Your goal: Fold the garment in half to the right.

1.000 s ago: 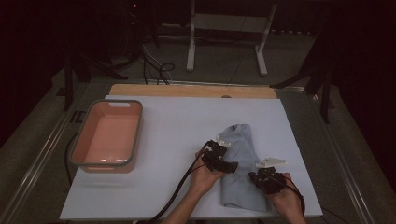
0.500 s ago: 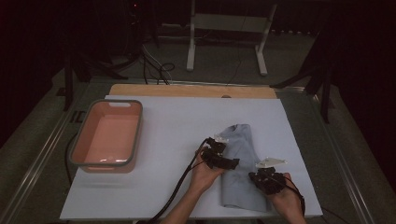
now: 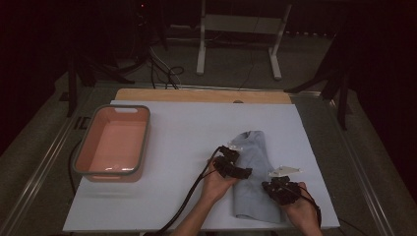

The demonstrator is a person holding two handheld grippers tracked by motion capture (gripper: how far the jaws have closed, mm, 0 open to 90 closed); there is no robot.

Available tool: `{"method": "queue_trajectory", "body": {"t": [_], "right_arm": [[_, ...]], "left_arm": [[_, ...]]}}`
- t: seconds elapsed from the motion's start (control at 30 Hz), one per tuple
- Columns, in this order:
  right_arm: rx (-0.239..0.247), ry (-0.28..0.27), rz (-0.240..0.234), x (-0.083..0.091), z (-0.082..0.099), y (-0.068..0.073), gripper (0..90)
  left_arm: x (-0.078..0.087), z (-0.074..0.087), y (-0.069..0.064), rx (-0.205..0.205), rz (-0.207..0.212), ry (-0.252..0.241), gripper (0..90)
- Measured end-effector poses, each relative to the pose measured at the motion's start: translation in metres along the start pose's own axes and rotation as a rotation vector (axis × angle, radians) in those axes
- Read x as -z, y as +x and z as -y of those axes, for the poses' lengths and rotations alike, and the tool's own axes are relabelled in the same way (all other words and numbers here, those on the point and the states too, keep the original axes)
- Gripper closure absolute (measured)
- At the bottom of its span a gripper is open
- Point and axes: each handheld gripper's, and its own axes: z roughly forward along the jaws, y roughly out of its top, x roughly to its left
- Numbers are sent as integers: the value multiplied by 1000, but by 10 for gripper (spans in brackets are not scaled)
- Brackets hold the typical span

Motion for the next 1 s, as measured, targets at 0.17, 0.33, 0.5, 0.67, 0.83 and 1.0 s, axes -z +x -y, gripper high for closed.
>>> {"method": "queue_trajectory", "body": {"t": [0.17,0.33,0.5,0.67,0.83,1.0], "right_arm": [[7,5,2,0,0,1,898],[17,9,2,1,0,1,899],[15,6,-2,1,1,1,898],[10,6,-9,2,1,0,896],[0,-7,-18,5,2,-1,812],[-40,-19,-5,9,6,-1,645]], "left_arm": [[-2,0,1,52,78,0,435],[-5,1,3,102,155,8,535],[-4,0,1,101,148,6,673],[0,0,-4,83,118,2,753],[4,1,-6,70,100,-10,766],[9,3,-8,51,80,-21,769]]}}
